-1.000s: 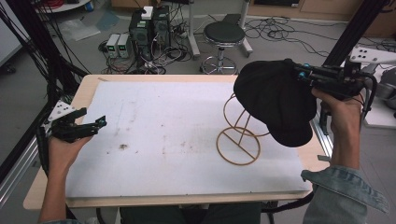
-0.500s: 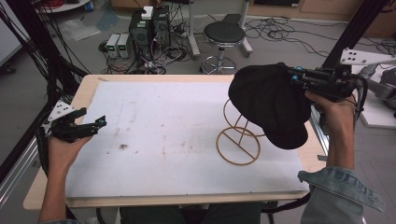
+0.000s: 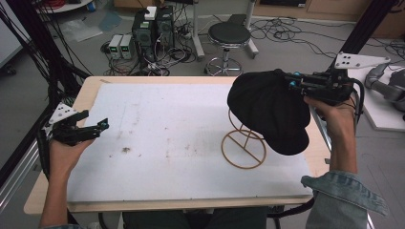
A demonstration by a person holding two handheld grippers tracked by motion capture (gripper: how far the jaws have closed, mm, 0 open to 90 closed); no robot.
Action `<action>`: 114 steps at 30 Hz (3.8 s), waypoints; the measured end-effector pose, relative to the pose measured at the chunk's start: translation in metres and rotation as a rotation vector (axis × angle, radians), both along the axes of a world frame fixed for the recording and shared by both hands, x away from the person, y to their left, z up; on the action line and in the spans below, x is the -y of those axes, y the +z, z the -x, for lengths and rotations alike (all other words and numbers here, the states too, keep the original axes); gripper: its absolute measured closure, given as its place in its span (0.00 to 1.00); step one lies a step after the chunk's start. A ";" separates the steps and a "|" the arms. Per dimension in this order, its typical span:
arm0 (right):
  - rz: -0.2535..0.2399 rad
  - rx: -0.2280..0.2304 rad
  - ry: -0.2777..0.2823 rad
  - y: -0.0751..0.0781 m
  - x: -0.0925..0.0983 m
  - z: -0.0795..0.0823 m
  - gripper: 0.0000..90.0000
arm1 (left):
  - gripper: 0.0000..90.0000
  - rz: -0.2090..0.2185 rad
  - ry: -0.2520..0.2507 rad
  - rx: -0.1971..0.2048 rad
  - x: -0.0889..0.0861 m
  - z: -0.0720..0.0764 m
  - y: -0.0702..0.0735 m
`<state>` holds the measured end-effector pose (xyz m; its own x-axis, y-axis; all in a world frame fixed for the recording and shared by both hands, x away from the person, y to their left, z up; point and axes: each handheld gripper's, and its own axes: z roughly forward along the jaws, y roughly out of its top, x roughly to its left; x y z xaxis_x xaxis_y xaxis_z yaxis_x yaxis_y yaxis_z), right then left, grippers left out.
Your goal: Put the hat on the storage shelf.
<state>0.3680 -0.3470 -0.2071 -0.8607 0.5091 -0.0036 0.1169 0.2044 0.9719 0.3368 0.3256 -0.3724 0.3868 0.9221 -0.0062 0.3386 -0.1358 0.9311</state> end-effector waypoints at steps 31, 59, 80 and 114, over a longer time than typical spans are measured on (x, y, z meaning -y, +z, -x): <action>0.074 -0.041 0.038 -0.016 -0.018 -0.006 0.88 | 0.20 0.000 0.002 0.000 -0.001 0.000 0.000; 0.106 -0.068 0.048 -0.022 -0.024 -0.009 0.82 | 0.20 0.002 0.005 0.004 -0.002 0.001 0.002; 0.092 -0.075 0.035 -0.025 -0.023 -0.010 0.74 | 0.20 0.005 0.008 0.005 -0.003 0.001 0.002; -0.051 -0.038 -0.255 -0.043 0.030 0.005 0.43 | 0.20 0.007 0.000 0.000 0.001 -0.006 0.000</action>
